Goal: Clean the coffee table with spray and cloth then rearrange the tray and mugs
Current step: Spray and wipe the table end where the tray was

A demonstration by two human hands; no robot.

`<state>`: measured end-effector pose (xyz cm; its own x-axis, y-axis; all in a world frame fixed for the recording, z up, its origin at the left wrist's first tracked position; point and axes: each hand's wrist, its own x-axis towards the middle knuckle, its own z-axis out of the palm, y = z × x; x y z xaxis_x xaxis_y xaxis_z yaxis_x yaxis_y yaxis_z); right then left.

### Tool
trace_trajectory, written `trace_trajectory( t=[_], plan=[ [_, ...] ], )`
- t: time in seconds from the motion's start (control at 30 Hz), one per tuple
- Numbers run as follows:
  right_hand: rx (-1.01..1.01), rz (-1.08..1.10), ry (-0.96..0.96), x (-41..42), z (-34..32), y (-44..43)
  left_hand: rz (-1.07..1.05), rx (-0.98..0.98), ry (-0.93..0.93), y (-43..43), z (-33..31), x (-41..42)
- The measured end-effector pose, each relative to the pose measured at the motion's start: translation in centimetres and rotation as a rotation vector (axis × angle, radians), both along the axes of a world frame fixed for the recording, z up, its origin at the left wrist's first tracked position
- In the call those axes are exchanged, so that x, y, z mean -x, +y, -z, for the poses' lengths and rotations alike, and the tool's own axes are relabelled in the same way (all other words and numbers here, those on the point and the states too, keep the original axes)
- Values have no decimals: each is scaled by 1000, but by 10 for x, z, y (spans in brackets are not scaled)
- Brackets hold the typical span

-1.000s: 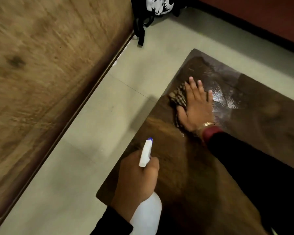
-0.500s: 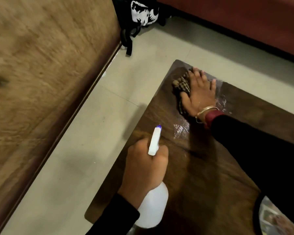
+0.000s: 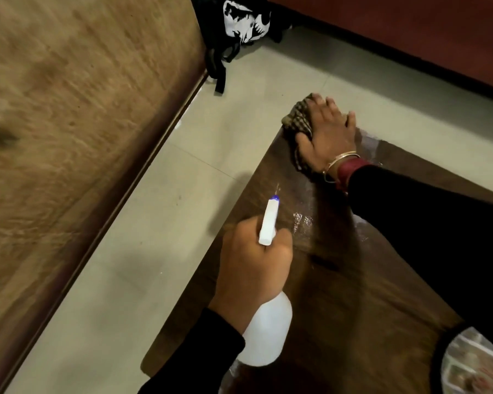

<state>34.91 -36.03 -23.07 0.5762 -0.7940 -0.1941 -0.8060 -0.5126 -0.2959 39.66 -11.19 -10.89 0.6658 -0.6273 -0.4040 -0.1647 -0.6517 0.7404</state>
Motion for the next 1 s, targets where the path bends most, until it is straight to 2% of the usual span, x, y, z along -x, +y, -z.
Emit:
trace_trajectory(
  t=[0.07, 0.17, 0.23, 0.3, 0.37, 0.43, 0.6, 0.7, 0.8, 0.9, 1.0],
  plan=[
    [-3, -106, 10, -20, -2, 15, -2, 24, -19, 0, 0, 3],
    [-7, -512, 23, -10, 1, 42, 42, 71, -60, 0, 2, 5],
    [1, -600, 21, 10, 1, 31, 101, 126, -152, -1, 4, 4],
    [21, -379, 26, 34, 2, 13, 77, 110, -108, -5, 2, 6],
    [16, 11, -14, 63, 5, 1, 61, 107, -86, -4, 2, 8],
    [-1, 293, -26, 96, 5, 11, 71, 90, -65, -1, -2, 9],
    [4, 736, -4, 187, 6, 58, 89, 84, -79, 0, -6, 3],
    [24, 878, 16, 178, 6, 51, 113, 38, -59, 4, -3, 2],
    [2, 773, -6, 123, 0, 36, 121, 11, -32, 12, 1, 9],
    [-7, 407, -49, 53, 4, 58, 133, -16, 9, 27, 6, 17],
    [-16, 1, 6, 28, 5, 140, 115, -8, -39, 39, 5, 23]
  ],
)
